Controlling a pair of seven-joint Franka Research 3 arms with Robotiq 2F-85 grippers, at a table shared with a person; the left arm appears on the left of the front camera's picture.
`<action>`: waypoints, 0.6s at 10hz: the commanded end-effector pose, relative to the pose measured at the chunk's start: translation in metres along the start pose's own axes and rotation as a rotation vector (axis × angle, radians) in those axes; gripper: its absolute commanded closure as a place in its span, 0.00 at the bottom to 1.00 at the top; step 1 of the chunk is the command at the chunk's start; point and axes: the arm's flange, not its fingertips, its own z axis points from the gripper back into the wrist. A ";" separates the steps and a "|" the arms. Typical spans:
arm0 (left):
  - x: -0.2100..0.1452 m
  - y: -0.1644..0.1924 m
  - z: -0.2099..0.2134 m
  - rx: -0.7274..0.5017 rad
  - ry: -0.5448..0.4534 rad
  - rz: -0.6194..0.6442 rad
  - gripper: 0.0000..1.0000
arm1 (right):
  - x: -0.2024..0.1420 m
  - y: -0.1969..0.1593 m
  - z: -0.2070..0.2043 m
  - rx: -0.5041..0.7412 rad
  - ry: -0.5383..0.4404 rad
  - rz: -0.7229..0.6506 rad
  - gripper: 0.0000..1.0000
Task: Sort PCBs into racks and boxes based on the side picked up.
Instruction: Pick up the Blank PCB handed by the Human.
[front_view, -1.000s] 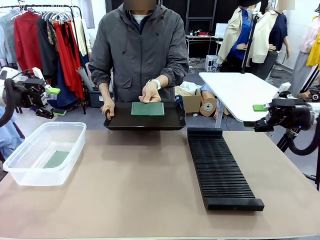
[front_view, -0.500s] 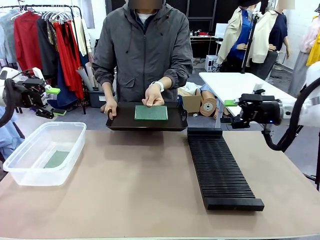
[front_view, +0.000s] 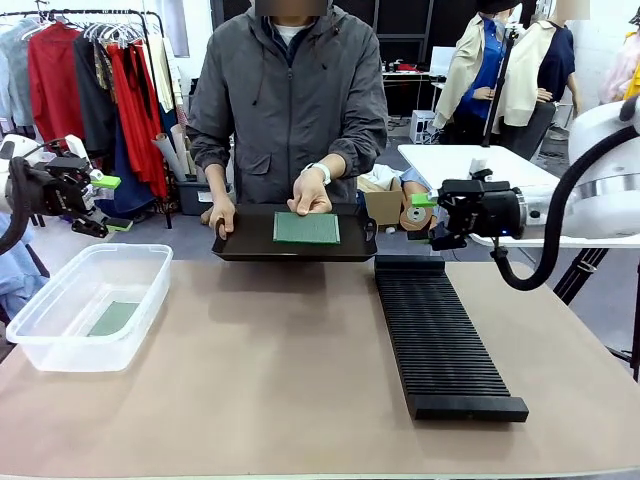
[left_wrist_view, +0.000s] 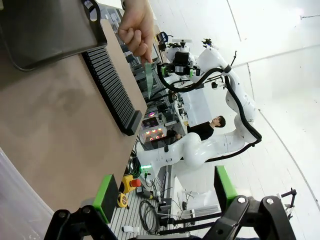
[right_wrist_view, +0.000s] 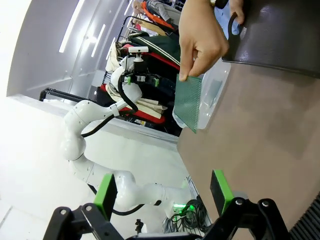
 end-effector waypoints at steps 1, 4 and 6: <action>-0.001 -0.002 0.001 0.008 0.001 0.005 0.00 | 0.019 -0.006 -0.019 -0.034 -0.022 -0.027 0.00; -0.001 -0.002 0.001 0.008 0.001 0.005 0.00 | 0.026 -0.024 -0.038 -0.047 -0.003 -0.041 0.00; -0.001 -0.002 0.001 0.008 0.001 0.005 0.00 | 0.028 -0.032 -0.046 -0.021 -0.006 -0.035 0.00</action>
